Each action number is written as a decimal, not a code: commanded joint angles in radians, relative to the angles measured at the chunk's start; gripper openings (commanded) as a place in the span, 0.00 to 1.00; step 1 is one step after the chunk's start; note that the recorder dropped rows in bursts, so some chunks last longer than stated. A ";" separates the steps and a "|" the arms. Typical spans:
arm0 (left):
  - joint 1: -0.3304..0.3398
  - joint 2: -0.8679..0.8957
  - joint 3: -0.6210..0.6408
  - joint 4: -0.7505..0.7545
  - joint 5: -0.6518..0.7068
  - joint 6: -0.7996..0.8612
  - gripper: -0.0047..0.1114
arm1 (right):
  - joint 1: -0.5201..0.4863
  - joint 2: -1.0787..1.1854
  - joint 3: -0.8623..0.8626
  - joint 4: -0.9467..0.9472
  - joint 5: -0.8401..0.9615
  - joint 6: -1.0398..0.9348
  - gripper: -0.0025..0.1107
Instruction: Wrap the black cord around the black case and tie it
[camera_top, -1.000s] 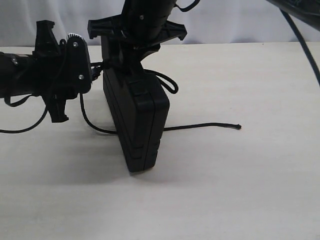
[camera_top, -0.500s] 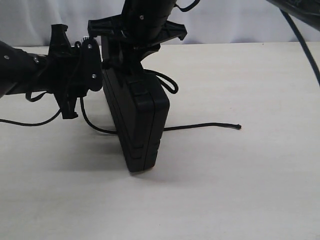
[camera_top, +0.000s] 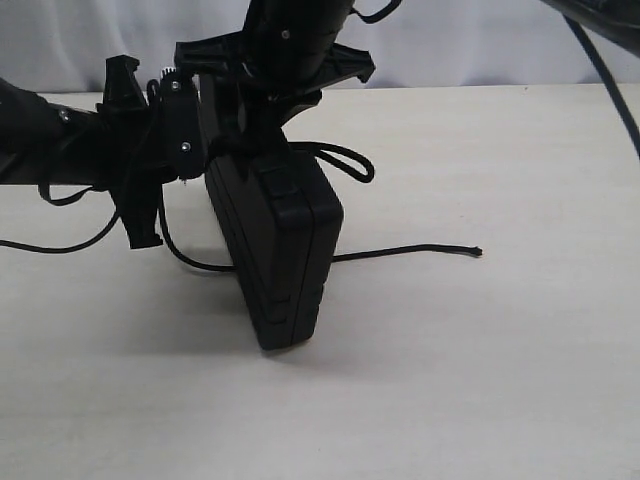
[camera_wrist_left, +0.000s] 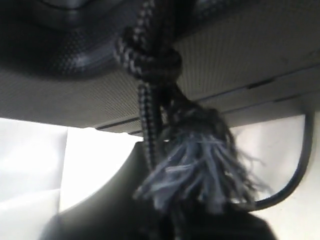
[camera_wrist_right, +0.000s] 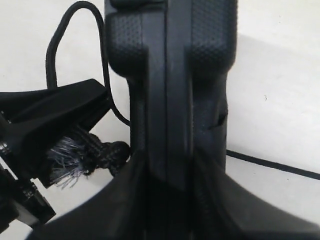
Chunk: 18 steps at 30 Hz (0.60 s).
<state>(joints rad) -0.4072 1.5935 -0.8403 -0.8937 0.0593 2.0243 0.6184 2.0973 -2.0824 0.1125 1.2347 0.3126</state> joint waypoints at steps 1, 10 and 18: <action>-0.058 -0.029 -0.011 -0.008 -0.009 -0.010 0.04 | 0.000 -0.001 0.002 -0.016 -0.014 -0.005 0.06; -0.112 -0.075 -0.011 -0.008 -0.126 -0.116 0.04 | 0.000 -0.001 0.002 -0.020 -0.015 -0.005 0.06; -0.112 -0.100 -0.011 -0.008 0.087 -0.146 0.04 | 0.000 -0.001 0.002 -0.008 -0.019 -0.005 0.06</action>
<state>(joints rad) -0.5150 1.4935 -0.8479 -0.8932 0.1262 1.8887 0.6190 2.0974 -2.0824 0.1029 1.2279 0.3210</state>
